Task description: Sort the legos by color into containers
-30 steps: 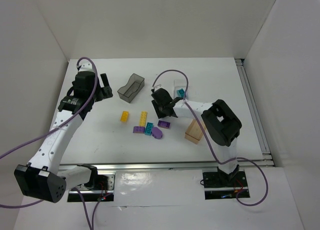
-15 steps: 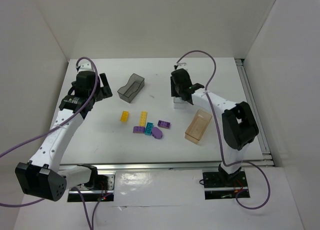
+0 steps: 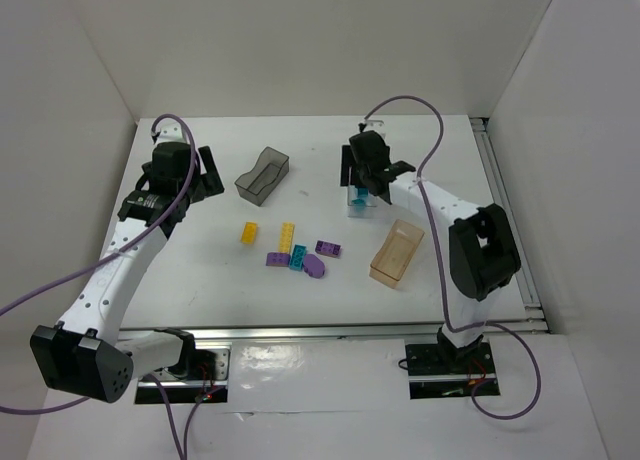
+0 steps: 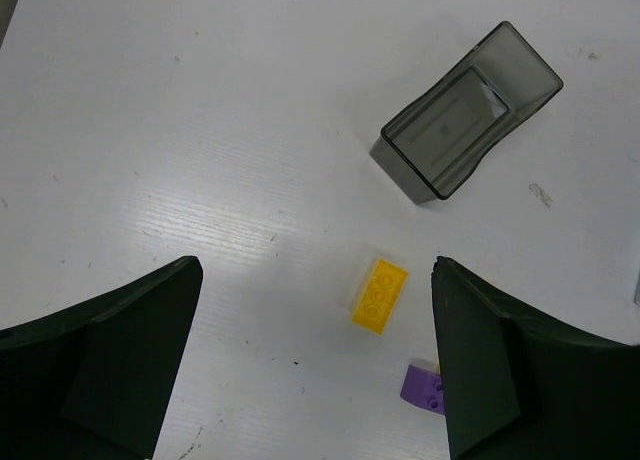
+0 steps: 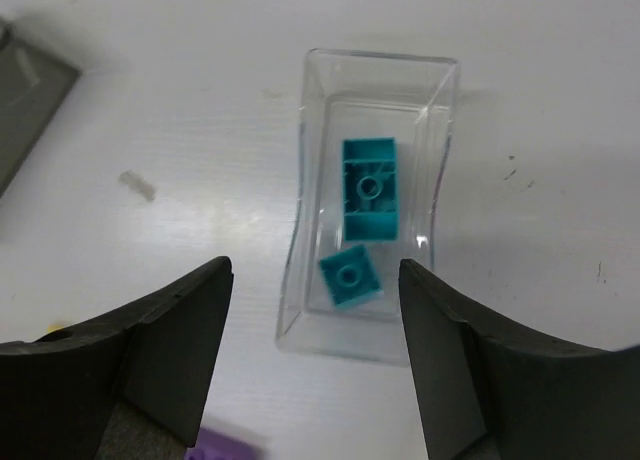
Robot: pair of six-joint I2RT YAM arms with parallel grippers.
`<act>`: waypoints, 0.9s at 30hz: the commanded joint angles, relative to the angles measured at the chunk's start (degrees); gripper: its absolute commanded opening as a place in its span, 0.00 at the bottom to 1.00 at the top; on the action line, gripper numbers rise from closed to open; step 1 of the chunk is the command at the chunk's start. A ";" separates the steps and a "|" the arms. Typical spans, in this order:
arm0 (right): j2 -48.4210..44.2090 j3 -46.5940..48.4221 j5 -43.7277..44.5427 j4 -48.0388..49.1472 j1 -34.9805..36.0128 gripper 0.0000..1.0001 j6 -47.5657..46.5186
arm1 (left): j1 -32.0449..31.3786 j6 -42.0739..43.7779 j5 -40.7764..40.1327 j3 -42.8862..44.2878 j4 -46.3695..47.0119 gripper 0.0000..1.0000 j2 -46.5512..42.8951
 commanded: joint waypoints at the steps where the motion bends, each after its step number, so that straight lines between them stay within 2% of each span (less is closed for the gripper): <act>1: -9.69 -2.36 0.07 1.62 6.40 0.74 -1.09 | 0.31 -0.43 -0.10 0.14 0.69 0.99 -1.48; 3: -11.28 -4.12 -0.81 1.62 9.74 0.72 -1.10 | 0.31 -1.04 -0.10 0.14 0.69 0.99 -1.48; 4: -11.29 -5.35 -4.56 1.62 11.32 0.72 -1.79 | 0.31 -1.05 -0.10 0.14 0.69 0.99 -1.48; 6: -10.77 -5.88 -6.35 -0.74 16.33 0.79 -2.42 | 0.31 -1.66 0.42 0.14 0.69 0.99 -1.48; 7: -9.28 -5.89 -8.79 -1.45 17.91 0.80 -2.42 | 0.31 -1.66 0.43 -0.38 0.69 0.99 -1.48; 10: -6.12 -5.27 -8.81 -4.27 23.20 0.83 -0.06 | 0.31 -1.66 0.96 -0.39 0.69 0.99 -0.86; 15: -4.88 -7.91 -12.15 -1.37 24.35 0.79 7.32 | 0.31 -1.66 0.96 -0.91 0.69 0.99 -0.34; 20: -2.68 -8.43 -11.63 -0.14 24.35 0.69 12.51 | 0.31 -1.14 0.96 -0.91 0.69 0.99 -0.34; 27: 2.42 -5.98 -10.22 -2.33 25.49 0.69 15.94 | 0.31 -1.14 0.96 -0.91 0.69 0.99 0.19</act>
